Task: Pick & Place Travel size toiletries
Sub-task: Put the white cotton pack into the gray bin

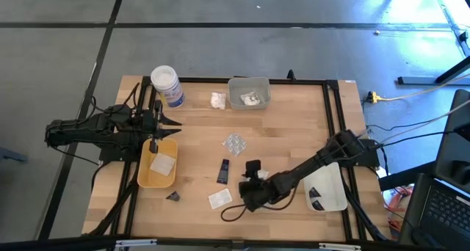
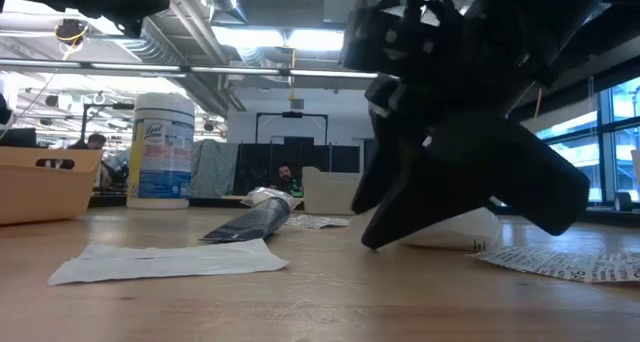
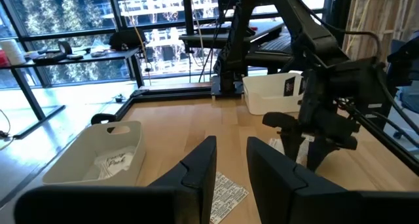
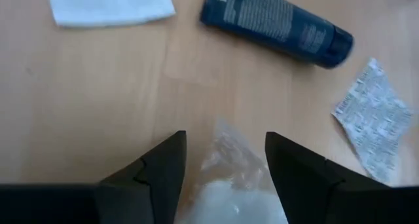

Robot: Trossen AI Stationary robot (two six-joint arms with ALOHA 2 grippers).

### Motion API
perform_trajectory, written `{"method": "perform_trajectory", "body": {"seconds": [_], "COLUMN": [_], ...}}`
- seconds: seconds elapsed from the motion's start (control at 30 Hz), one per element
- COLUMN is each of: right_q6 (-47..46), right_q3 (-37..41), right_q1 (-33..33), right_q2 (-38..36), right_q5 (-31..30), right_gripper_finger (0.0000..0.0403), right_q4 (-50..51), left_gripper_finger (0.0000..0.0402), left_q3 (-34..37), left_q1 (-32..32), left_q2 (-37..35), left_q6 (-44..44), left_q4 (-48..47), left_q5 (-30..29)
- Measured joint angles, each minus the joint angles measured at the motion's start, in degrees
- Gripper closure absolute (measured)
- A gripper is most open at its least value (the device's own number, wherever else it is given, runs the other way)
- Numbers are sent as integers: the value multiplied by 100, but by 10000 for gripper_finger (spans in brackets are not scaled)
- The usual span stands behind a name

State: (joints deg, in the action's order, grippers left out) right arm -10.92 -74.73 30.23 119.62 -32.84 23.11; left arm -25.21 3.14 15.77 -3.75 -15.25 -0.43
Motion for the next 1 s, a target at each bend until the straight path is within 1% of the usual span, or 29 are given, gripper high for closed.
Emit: {"method": "perform_trajectory", "body": {"seconds": [0.17, 0.3, 0.47, 0.63, 0.67, 0.83, 1.0], "right_q6": [-42, -36, -38, -51, -63, -216, -397], "right_q3": [-130, -190, -244, -244, -244, -244, -244], "right_q1": [8, 5, 15, 14, 14, 14, -14], "right_q2": [85, 103, 106, 106, 106, 88, -186], "right_q5": [-121, -116, 26, 220, 274, 343, 350], "right_gripper_finger": [213, 247, 309, 386, 393, 398, 400], "right_q4": [248, 328, 420, 451, 457, 577, 926], "left_gripper_finger": [320, 320, 320, 320, 320, 320, 320], "left_q3": [0, 0, 0, 0, 0, 0, 0], "left_q1": [0, 0, 0, -1, 0, 0, -2], "left_q2": [0, 2, 2, 0, 0, 0, 0], "left_q6": [0, 0, 0, 0, 0, 0, 0], "left_q4": [-1, -2, 0, 0, 0, 0, 0], "left_q5": [0, 0, 0, 0, 0, 0, 0]}}
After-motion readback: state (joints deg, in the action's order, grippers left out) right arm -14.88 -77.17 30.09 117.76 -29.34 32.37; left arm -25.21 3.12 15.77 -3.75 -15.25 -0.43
